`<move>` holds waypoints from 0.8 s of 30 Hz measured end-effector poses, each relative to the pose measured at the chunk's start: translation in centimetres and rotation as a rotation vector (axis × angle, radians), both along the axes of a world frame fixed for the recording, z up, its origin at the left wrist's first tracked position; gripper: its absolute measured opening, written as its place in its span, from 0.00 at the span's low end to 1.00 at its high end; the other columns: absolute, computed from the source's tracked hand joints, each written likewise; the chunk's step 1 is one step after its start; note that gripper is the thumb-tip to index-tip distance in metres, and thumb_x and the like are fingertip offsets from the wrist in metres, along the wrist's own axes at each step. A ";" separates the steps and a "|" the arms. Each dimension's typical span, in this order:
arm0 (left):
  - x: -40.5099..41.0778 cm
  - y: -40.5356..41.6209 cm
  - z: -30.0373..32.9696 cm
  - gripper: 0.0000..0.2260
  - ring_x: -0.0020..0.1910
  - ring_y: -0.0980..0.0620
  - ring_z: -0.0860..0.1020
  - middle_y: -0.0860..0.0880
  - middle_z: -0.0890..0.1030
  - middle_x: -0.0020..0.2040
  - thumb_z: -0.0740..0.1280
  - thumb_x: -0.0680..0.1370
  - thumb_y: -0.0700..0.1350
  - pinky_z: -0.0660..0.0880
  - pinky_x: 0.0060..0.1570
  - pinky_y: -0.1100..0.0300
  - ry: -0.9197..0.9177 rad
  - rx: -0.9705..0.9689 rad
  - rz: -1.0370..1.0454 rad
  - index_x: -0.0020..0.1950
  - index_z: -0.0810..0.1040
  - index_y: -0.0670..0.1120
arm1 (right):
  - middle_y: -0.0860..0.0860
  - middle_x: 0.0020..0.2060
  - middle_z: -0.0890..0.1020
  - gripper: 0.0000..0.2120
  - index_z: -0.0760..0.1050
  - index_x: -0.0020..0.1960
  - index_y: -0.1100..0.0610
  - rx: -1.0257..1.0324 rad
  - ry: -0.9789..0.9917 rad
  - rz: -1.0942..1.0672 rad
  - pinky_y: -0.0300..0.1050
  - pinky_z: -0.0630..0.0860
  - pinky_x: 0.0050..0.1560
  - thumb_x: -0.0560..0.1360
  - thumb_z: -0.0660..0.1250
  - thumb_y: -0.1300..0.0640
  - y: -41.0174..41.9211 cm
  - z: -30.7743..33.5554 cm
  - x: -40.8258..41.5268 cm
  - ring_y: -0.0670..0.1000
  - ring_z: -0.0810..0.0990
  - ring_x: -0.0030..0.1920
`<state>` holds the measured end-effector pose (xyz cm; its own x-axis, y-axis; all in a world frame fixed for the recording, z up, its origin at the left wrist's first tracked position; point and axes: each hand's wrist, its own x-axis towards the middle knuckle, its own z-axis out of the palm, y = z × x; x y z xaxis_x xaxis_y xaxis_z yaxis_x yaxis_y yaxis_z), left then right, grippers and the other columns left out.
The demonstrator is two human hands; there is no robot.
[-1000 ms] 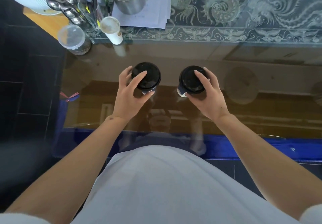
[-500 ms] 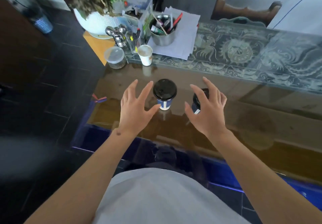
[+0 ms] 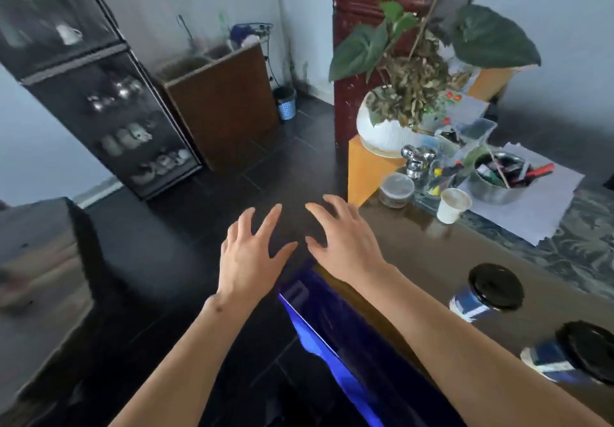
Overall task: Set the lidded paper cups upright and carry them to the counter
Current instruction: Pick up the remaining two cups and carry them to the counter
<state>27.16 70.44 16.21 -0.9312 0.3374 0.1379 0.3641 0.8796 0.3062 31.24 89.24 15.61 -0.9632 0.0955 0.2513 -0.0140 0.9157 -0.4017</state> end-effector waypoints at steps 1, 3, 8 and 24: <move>-1.1 -2.3 0.2 0.34 0.74 0.39 0.69 0.43 0.66 0.78 0.67 0.79 0.64 0.72 0.69 0.40 0.004 0.021 0.039 0.82 0.60 0.60 | 0.53 0.75 0.69 0.28 0.66 0.75 0.46 0.014 -0.002 0.032 0.55 0.78 0.64 0.78 0.68 0.42 -2.1 0.2 -1.7 0.57 0.71 0.72; -3.0 -6.5 0.5 0.34 0.73 0.40 0.70 0.44 0.67 0.77 0.66 0.80 0.64 0.73 0.68 0.42 0.012 0.049 0.111 0.83 0.57 0.60 | 0.52 0.75 0.69 0.28 0.65 0.75 0.44 0.021 -0.014 0.082 0.53 0.79 0.63 0.78 0.68 0.41 -5.6 0.5 -4.7 0.56 0.71 0.72; -6.8 -18.8 0.6 0.33 0.73 0.40 0.69 0.44 0.65 0.78 0.64 0.81 0.64 0.74 0.67 0.42 0.021 0.099 0.331 0.84 0.55 0.60 | 0.49 0.75 0.67 0.29 0.64 0.75 0.44 0.043 -0.029 0.229 0.53 0.79 0.62 0.77 0.67 0.40 -15.8 0.8 -12.7 0.55 0.71 0.72; -14.8 -39.7 -1.4 0.30 0.70 0.40 0.70 0.45 0.67 0.76 0.65 0.83 0.59 0.77 0.62 0.43 -0.009 0.200 0.849 0.83 0.58 0.59 | 0.50 0.73 0.68 0.29 0.66 0.76 0.47 -0.004 -0.101 0.701 0.50 0.78 0.59 0.78 0.68 0.45 -39.3 0.1 -31.9 0.55 0.70 0.71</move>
